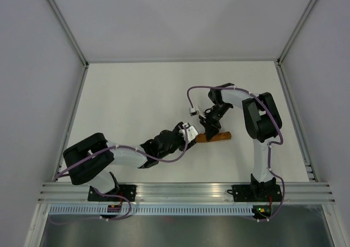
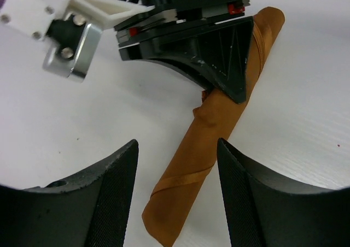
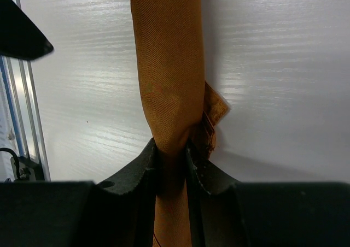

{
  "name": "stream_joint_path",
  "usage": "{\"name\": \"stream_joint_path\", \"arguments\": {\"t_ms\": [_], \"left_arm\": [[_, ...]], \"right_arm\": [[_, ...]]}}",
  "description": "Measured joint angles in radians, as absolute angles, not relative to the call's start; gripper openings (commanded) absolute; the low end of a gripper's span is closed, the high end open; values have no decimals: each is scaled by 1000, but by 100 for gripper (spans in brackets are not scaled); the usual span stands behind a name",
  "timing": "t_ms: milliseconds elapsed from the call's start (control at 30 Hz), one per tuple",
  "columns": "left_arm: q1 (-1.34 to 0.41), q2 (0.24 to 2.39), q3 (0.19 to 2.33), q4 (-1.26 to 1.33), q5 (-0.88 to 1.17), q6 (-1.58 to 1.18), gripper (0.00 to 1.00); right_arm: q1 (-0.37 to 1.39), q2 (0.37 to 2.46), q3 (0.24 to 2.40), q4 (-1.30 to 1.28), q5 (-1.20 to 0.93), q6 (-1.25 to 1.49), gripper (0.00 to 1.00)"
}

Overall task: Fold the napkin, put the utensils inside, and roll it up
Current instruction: Roll the napkin with the utensil

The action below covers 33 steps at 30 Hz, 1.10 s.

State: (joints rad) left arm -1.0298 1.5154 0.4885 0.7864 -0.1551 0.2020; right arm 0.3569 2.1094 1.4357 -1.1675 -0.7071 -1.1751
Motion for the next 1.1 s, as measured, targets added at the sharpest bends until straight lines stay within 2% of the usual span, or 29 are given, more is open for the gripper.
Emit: {"name": "stream_joint_path", "arguments": {"t_ms": [533, 833, 933, 967, 1100], "left_arm": [[-1147, 1797, 673, 711, -146, 497, 68], [-1147, 1872, 738, 696, -147, 569, 64], [-1147, 1882, 766, 658, -133, 578, 52], [-1147, 1886, 777, 642, -126, 581, 41], [-1139, 1895, 834, 537, -94, 592, 25]], "right_arm": [[347, 2150, 1457, -1232, -736, -1158, 12], [344, 2162, 1467, -1250, -741, -1156, 12], [344, 2170, 1475, -1259, -741, -1155, 12], [344, 2174, 1479, -1264, -742, -1156, 12], [342, 2182, 1485, -1282, -738, -1156, 14]]}}
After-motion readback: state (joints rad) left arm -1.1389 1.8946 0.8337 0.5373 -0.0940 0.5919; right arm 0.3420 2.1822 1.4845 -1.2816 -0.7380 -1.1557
